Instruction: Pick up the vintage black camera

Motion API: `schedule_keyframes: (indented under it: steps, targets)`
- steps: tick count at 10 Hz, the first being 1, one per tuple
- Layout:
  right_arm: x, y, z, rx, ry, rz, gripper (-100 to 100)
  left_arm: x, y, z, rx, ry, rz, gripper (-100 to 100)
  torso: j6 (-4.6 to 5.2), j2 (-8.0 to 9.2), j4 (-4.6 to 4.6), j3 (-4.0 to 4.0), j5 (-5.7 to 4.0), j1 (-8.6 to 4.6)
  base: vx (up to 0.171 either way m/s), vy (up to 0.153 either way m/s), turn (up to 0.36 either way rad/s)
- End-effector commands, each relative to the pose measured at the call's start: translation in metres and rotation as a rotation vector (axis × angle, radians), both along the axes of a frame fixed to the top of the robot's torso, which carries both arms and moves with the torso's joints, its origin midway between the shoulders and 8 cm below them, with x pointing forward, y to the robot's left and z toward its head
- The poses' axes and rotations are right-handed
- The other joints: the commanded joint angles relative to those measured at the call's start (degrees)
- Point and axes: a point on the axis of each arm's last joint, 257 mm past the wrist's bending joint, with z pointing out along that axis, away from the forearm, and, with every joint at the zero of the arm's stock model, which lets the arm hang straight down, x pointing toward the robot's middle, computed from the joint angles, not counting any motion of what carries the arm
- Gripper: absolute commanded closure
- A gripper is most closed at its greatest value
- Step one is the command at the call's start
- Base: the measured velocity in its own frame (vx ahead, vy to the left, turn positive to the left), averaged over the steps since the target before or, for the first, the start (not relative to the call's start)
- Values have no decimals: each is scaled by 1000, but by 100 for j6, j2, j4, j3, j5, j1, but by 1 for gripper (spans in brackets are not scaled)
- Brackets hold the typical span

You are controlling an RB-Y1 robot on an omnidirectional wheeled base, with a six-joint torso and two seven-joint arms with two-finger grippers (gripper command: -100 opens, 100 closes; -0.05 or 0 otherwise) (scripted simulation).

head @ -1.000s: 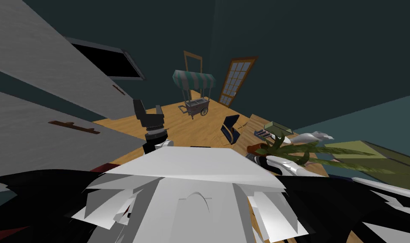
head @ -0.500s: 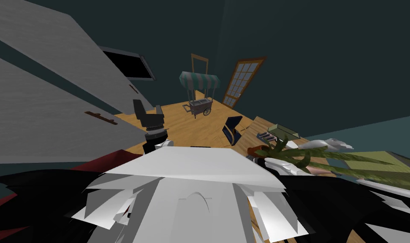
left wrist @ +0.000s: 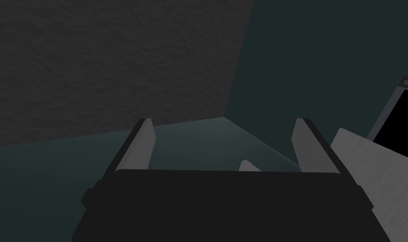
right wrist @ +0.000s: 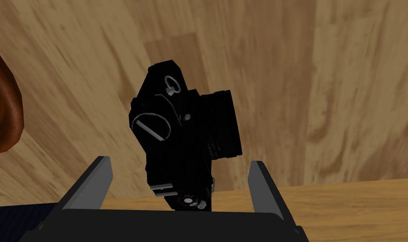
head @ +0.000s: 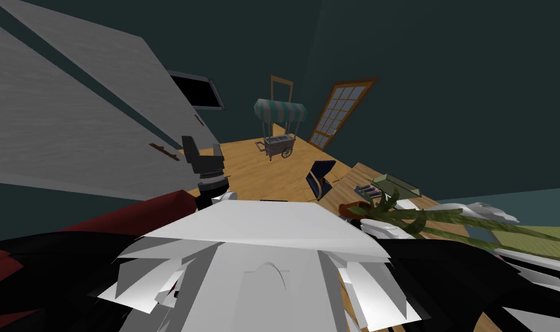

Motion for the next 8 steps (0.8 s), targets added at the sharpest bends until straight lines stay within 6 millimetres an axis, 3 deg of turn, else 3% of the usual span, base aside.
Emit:
schedule_keyframes:
  steps: [1,5,6,7,8]
  targets:
    - [0,0,0,0,0,0,100,0,0,0,0,0,0,0,0,0,0,0,0,0,-9,-4,-3]
    - [0,0,0,-1,0,3,100,0,0,0,0,0,0,0,4,-23,-6,-14,2,9,0,0,0]
    - [0,0,0,-1,0,2,0,0,0,0,0,0,0,0,3,-23,-6,-14,1,9,0,0,0]
    - [11,-6,1,-2,-14,46,100,0,0,0,0,0,0,0,3,-23,-6,-14,1,9,105,34,-371]
    - [24,-10,1,-10,-34,96,100,0,0,0,0,0,0,0,17,-49,-11,-28,3,18,220,80,-549]
